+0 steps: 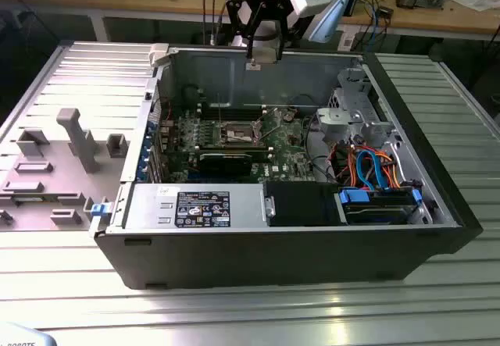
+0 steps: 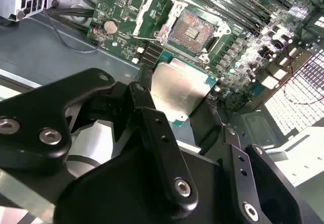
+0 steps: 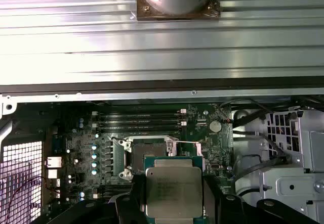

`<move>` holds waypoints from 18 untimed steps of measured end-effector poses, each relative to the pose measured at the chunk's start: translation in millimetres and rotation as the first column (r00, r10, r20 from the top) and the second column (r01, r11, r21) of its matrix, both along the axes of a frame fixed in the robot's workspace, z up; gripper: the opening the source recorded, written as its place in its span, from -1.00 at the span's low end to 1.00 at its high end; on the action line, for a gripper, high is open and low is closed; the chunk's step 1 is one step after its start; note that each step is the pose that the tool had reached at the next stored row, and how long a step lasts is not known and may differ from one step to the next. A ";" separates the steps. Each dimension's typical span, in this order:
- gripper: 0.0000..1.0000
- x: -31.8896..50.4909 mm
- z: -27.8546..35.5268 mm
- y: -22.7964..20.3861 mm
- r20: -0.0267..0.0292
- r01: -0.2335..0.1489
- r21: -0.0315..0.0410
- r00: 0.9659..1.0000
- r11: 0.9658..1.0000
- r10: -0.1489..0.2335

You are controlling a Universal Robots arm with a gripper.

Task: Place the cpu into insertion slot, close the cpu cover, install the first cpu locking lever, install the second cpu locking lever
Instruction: 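Place the cpu into insertion slot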

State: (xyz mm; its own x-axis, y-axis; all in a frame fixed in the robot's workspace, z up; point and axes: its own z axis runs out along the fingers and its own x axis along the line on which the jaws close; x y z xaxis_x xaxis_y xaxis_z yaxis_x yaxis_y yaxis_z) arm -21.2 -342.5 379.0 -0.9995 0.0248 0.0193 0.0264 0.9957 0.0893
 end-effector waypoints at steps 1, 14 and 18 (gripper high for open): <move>0.08 0.0 0.0 0.0 0.000 0.000 0.000 1.000 1.000 0.000; 0.08 0.0 0.0 -0.1 0.000 0.003 0.000 1.000 1.000 -0.003; 0.08 0.0 -0.2 -0.3 0.000 0.038 0.000 0.999 0.999 -0.038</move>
